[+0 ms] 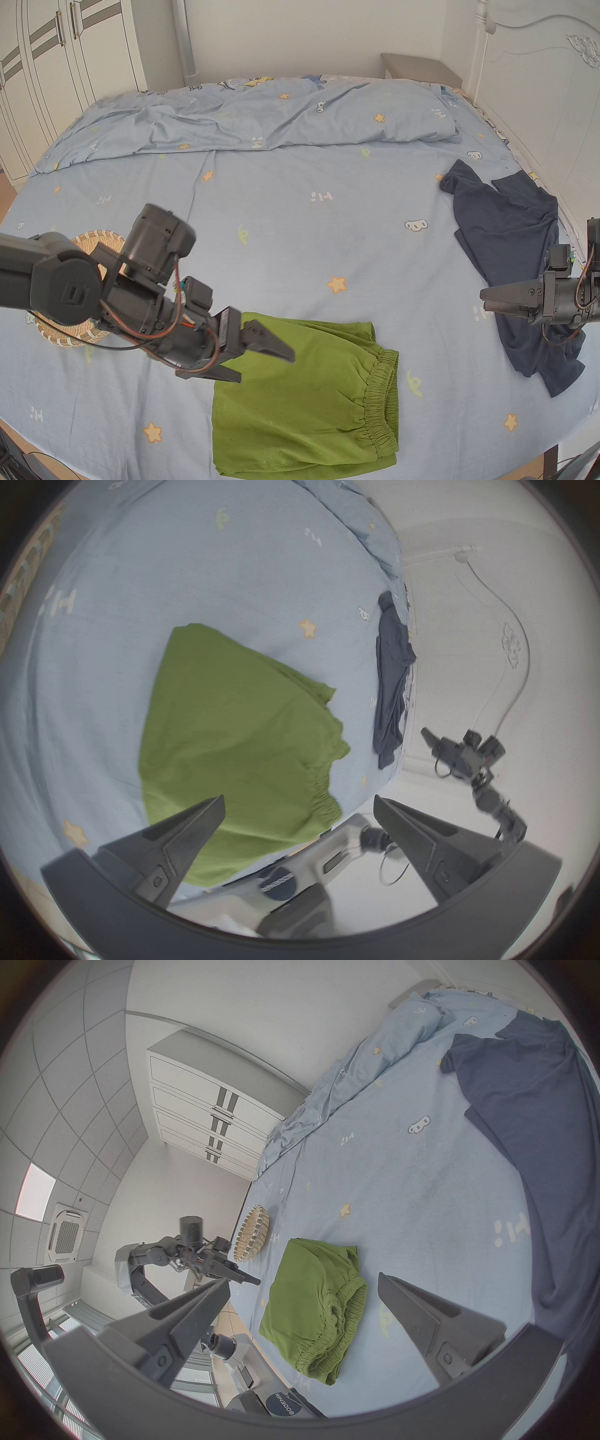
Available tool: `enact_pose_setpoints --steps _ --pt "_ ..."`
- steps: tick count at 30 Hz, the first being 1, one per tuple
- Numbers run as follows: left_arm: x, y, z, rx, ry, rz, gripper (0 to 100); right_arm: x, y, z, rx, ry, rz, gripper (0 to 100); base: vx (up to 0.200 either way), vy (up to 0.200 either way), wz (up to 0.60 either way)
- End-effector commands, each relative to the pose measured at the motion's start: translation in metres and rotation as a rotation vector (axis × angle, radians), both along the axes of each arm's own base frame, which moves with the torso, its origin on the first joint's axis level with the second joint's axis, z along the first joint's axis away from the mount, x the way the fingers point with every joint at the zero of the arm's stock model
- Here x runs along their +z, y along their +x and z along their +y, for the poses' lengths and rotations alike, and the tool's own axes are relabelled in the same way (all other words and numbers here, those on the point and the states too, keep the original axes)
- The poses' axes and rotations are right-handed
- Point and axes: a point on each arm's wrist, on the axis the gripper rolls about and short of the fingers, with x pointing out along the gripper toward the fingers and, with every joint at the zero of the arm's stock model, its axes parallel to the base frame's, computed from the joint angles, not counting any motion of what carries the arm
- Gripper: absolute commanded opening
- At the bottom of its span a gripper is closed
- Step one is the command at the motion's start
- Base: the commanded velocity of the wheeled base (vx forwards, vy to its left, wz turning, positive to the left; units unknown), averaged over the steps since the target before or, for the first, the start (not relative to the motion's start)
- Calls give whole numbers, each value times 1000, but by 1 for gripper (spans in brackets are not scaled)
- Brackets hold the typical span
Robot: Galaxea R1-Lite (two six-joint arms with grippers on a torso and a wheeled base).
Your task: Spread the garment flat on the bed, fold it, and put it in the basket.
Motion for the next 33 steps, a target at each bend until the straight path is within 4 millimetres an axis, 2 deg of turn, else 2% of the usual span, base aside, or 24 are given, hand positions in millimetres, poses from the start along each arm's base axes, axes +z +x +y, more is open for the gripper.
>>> enact_pose_setpoints --steps 1,2,4,8,15,24,33 --pt "-67 -9 87 -98 -65 12 100 5 -9 8 39 3 -19 100 0 0 0" --pt "-89 -5 96 -115 -53 19 100 4 -11 10 50 3 -19 100 0 0 0" --pt "-98 1 100 -99 -47 20 100 4 -12 12 59 2 -18 100 0 0 0" --pt "-101 4 100 -95 -50 17 100 3 -12 12 48 -6 -17 100 0 0 0" --pt "-122 16 94 -111 -52 9 100 3 -11 13 39 -13 -16 100 0 0 0" --pt "-124 14 70 -200 -63 -39 100 0 -10 13 40 -15 -8 100 0 0 0" --pt "-120 19 52 -123 -134 -65 100 -1 -11 15 49 -19 -5 100 0 0 0"
